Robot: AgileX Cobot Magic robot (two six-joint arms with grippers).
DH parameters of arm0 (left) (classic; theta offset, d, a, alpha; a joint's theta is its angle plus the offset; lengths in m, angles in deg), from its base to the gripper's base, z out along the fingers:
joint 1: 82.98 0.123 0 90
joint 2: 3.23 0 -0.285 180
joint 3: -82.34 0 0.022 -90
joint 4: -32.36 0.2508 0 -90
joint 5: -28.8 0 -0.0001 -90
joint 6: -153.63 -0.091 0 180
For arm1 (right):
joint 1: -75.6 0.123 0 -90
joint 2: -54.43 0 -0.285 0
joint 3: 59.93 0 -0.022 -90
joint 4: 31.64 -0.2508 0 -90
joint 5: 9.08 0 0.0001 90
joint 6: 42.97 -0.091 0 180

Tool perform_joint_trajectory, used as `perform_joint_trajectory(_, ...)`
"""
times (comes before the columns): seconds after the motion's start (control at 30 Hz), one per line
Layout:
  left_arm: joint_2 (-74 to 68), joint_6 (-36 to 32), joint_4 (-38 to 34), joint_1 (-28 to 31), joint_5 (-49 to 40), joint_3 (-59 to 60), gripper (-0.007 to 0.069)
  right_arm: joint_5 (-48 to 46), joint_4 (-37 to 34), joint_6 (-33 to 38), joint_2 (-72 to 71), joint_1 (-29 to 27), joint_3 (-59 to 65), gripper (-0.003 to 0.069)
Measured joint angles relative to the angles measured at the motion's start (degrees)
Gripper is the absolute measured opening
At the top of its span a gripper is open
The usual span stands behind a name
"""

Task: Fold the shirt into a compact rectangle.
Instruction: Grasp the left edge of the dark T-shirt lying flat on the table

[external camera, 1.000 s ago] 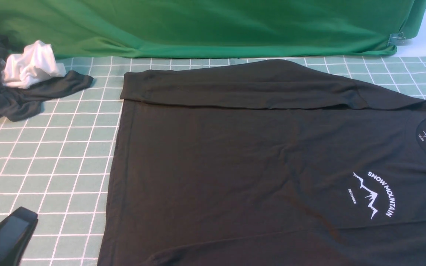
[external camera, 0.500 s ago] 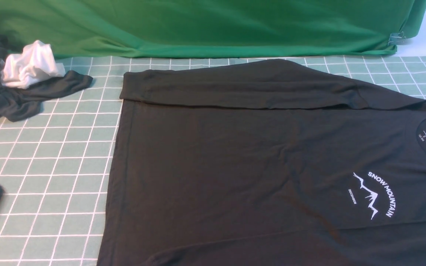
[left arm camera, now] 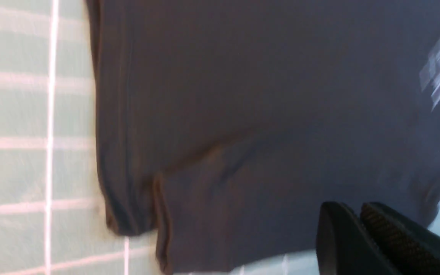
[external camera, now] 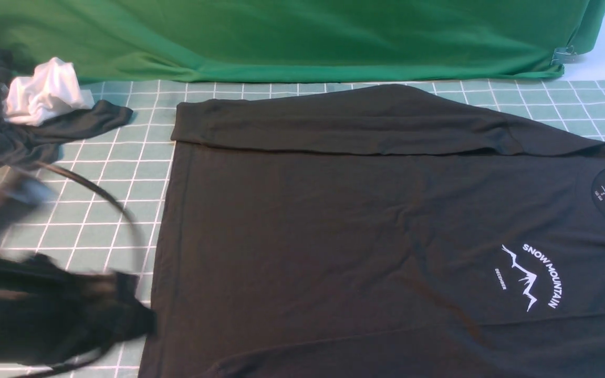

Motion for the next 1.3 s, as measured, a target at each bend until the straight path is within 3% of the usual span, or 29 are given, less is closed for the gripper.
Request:
perform_joint_trajectory(0.13, -9.0, -1.5, -1.3, -7.9, 2.9, 1.8, 0.0047, -0.7, -0.1, 0.1, 1.5, 0.0, 0.1, 0.0032)
perform_joint_trajectory(0.23, -13.4, 3.5, 4.1, -13.1, 7.1, 1.8, 0.0061, -0.6, -0.1, 0.1, 1.5, 0.0, 0.3, 0.0036)
perform_joint_trajectory(0.27, -16.5, 8.7, 9.8, -17.1, 9.1, 1.8, 0.0079, -0.6, -0.1, 0.1, 1.5, 0.0, 0.7, 0.004)
perform_joint_trajectory(0.4, -21.6, 16.4, 19.7, -21.2, 11.2, 1.8, 0.0145, -0.2, -0.1, 0.1, 1.5, 0.0, 1.2, 0.005)
perform_joint_trajectory(0.43, -21.8, 16.7, 19.7, -21.4, 11.2, 1.8, 0.0145, -0.2, -0.1, 0.1, 1.5, 0.0, 1.2, 0.005)
perform_joint_trajectory(0.6, -24.5, 19.4, 24.4, -21.7, 15.5, 1.8, 0.0306, 1.1, -0.1, 0.1, 1.5, 0.0, 1.3, 0.0071)
perform_joint_trajectory(0.8, -24.6, 19.5, 25.2, -21.8, 16.9, 1.8, 0.0426, 1.3, -0.1, 0.1, 1.5, 0.0, 1.3, 0.0083)
perform_joint_trajectory(1.07, -24.6, 22.3, 24.3, -21.8, 17.3, 1.9, 0.0444, 2.4, -0.1, 0.1, 1.5, 0.0, 1.3, 0.0099)
perform_joint_trajectory(1.3, -26.1, 22.5, 21.5, -21.8, 20.9, 4.1, 0.0412, 3.2, -0.1, 1.4, 1.4, 0.0, 1.3, 0.0112)
